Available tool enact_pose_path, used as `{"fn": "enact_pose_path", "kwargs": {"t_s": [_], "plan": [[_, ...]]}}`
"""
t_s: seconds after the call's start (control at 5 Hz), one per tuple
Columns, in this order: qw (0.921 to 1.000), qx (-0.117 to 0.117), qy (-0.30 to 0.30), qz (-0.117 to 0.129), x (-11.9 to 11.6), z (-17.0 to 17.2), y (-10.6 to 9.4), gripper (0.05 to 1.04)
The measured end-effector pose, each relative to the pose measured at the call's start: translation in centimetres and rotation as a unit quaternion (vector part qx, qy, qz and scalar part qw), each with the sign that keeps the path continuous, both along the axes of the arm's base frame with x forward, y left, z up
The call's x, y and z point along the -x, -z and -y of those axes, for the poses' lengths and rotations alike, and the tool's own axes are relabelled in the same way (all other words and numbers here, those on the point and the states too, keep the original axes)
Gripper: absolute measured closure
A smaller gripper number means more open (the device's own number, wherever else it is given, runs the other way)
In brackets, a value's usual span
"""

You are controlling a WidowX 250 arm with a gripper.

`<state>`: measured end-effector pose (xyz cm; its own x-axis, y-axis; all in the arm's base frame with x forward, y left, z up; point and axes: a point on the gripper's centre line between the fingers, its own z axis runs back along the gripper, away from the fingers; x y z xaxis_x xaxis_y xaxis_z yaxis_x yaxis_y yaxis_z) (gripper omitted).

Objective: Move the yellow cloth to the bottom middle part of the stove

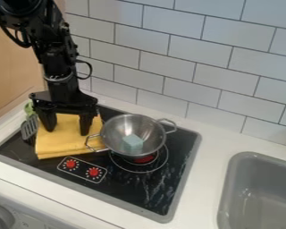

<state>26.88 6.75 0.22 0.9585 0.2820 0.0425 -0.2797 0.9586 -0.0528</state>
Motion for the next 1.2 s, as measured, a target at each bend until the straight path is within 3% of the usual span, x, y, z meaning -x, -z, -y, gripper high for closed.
{"fn": "enact_pose_path", "kwargs": {"t_s": [0.6,1.2], "plan": [[0.9997,0.010,0.023,-0.004,2.5,1.5,-0.4,0.085],[0.9996,0.018,0.023,-0.005,3.0,1.8,-0.6,0.085]]}}
